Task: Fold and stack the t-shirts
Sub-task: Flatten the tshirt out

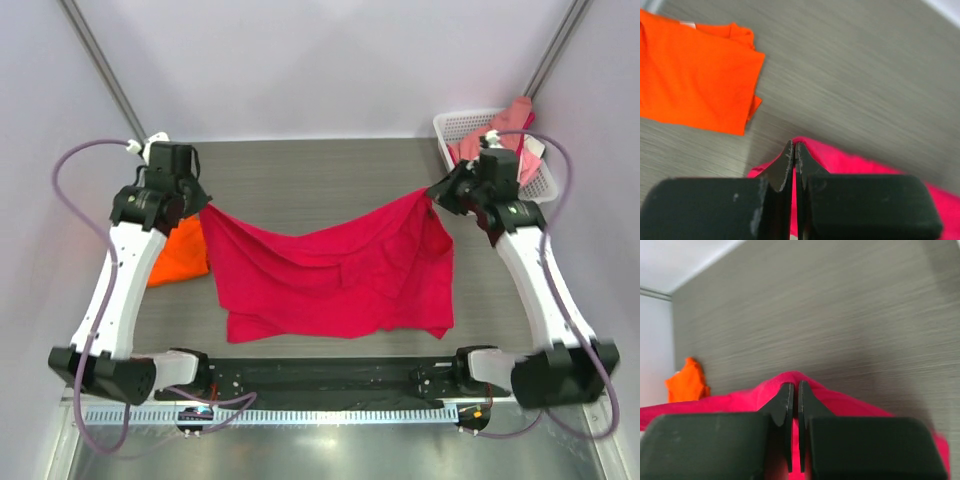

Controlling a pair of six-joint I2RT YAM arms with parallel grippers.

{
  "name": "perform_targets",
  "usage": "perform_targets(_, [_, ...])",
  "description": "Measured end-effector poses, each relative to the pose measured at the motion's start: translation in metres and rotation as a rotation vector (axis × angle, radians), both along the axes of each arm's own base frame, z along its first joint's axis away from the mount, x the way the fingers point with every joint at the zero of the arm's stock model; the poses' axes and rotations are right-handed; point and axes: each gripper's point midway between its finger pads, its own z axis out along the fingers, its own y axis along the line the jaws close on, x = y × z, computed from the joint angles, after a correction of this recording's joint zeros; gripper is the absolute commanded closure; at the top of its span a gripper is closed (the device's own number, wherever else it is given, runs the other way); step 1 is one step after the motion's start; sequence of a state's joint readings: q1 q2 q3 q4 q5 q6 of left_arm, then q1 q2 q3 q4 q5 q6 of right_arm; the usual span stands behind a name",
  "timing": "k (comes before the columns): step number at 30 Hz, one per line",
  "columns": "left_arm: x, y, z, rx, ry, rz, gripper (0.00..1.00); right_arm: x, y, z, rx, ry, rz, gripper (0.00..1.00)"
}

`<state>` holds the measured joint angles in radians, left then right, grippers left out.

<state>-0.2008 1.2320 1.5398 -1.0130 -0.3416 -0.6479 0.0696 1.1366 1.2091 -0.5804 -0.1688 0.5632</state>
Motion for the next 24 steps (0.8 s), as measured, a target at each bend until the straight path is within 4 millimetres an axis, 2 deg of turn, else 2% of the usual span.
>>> perform_targets(1, [0.007,-0.001,-0.014,0.000,0.034,0.001,1.00,0.012,0.001,-0.015,0.000,0.038,-0.002,0.88])
perform_targets(3, [0.017,-0.003,-0.035,-0.007,0.081,0.011,1.00,0.039,0.003,-0.051,0.003,0.124,-0.010,0.46])
perform_targets(4, [0.021,-0.003,-0.041,-0.014,0.090,0.017,1.00,0.049,0.004,-0.064,0.006,0.151,-0.012,0.43])
perform_targets(7, [0.029,-0.004,-0.049,-0.029,0.082,0.023,1.00,0.068,0.008,-0.087,0.008,0.190,0.006,0.41])
perform_targets(11, [0.036,-0.006,-0.062,-0.047,0.070,0.031,1.00,0.061,0.014,-0.093,0.031,0.159,0.035,0.46])
perform_targets(14, [0.035,-0.007,-0.084,-0.052,0.098,0.032,1.00,0.029,0.016,-0.111,0.051,0.169,0.058,0.49])
perform_targets(17, [0.031,-0.008,-0.102,-0.055,0.130,0.036,1.00,-0.005,0.021,-0.139,0.078,0.227,0.079,0.51])
perform_targets(20, [0.031,-0.008,-0.106,-0.062,0.133,0.044,1.00,-0.030,0.028,-0.166,0.111,0.299,0.099,0.54])
perform_targets(24, [0.032,-0.008,-0.100,-0.068,0.103,0.043,1.00,-0.055,0.039,-0.195,0.138,0.387,0.117,0.53])
